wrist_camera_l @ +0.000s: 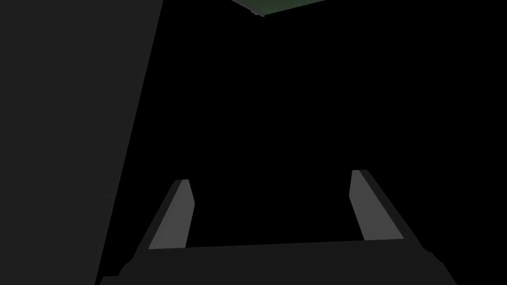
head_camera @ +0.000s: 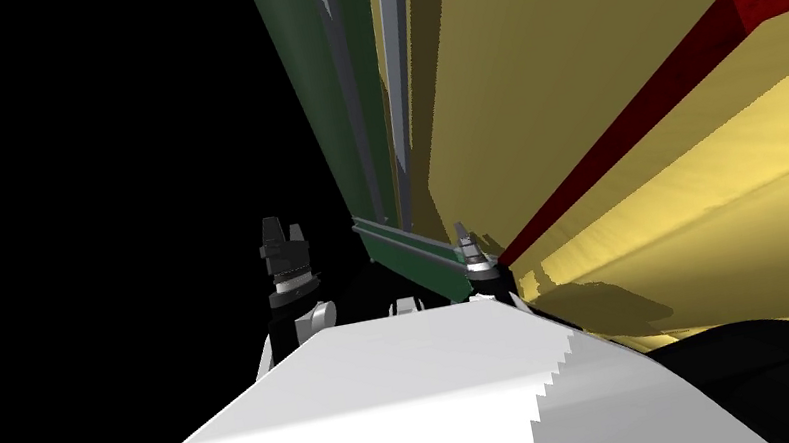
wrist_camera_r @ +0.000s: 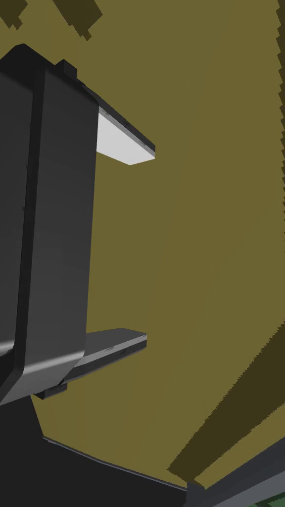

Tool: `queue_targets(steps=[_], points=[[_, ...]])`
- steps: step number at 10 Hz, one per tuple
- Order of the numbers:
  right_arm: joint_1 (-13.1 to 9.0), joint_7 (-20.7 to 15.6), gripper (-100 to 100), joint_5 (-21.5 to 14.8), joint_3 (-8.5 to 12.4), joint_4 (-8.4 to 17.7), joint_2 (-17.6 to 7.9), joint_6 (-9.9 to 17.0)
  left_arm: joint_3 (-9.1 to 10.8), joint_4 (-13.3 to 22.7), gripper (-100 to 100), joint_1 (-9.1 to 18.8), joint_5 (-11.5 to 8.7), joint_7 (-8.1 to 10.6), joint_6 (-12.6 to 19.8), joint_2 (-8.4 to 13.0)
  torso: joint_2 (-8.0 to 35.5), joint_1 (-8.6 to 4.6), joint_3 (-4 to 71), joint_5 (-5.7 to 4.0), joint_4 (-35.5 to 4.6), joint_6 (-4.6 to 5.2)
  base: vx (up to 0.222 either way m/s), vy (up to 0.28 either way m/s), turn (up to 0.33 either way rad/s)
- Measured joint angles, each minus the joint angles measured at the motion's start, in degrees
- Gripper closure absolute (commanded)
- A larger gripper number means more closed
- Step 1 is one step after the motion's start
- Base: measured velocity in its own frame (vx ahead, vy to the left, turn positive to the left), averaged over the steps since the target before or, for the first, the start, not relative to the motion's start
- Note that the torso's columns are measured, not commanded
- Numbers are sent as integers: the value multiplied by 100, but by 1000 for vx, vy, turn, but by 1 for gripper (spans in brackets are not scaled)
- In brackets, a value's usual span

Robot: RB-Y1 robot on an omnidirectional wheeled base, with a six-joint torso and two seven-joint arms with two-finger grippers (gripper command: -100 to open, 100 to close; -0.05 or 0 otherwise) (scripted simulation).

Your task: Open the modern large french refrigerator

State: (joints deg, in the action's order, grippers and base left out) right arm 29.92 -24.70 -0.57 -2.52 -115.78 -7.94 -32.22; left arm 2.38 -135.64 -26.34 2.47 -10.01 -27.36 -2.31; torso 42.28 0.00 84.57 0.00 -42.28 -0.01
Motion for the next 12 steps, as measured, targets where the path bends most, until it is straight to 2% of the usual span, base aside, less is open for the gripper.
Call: queue_targets(steps=[4,5,10,12], points=[[-6,-636,-100,-1,11,329,-75,-103,0,0,0,-1,0,0,0,0,-3,3,2,1,0,2,-17,-15,56],[-38,-787,-100,4,28,503,-110,-148,0,0,0,0,0,0,0,0,-1,0,0,0,0,0,-19,-20,64],[-53,-1555,-100,-4,23,831,-158,-219,0,0,0,-1,0,0,0,0,-2,1,1,0,0,2,-15,-12,51],[-104,-1873,-100,6,46,1117,-207,-326,0,0,0,0,0,0,0,0,1,-1,-1,0,-1,2,-15,-13,21]])
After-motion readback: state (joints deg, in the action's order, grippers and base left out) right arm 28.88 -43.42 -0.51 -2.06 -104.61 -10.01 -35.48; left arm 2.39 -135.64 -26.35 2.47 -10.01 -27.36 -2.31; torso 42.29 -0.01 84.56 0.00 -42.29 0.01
